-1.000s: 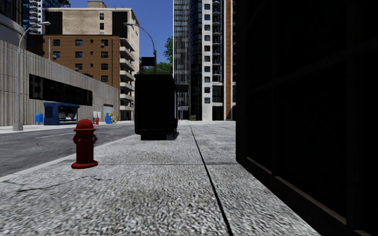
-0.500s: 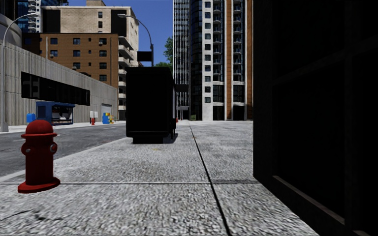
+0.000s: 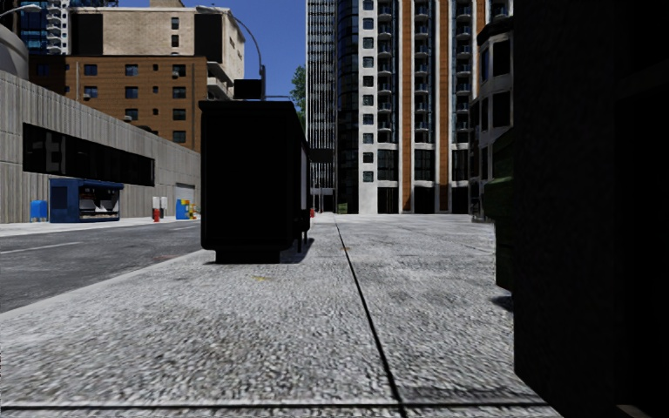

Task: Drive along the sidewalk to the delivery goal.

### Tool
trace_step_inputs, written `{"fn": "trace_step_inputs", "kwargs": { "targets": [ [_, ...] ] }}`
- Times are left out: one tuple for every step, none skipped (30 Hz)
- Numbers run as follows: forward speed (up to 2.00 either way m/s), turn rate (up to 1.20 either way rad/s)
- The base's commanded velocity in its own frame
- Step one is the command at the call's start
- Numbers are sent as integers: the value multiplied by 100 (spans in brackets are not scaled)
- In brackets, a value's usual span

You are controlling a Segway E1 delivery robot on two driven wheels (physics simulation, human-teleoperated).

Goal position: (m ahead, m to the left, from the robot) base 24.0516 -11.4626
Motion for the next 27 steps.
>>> {"fn": "trace_step_inputs", "kwargs": {
  "targets": [
    [189,0],
    [189,0],
    [189,0],
    [189,0],
    [189,0],
    [189,0],
    [189,0],
    [189,0],
    [189,0],
    [189,0],
    [189,0],
    [189,0],
    [189,0],
    [189,0],
    [189,0],
    [189,0],
    [189,-1],
    [189,-2],
    [189,-2],
    [189,-4],
    [189,-15],
    [189,-39],
    [189,-39],
    [189,-59],
    [189,-67],
    [189,-69],
    [189,-70]
  ]
}}
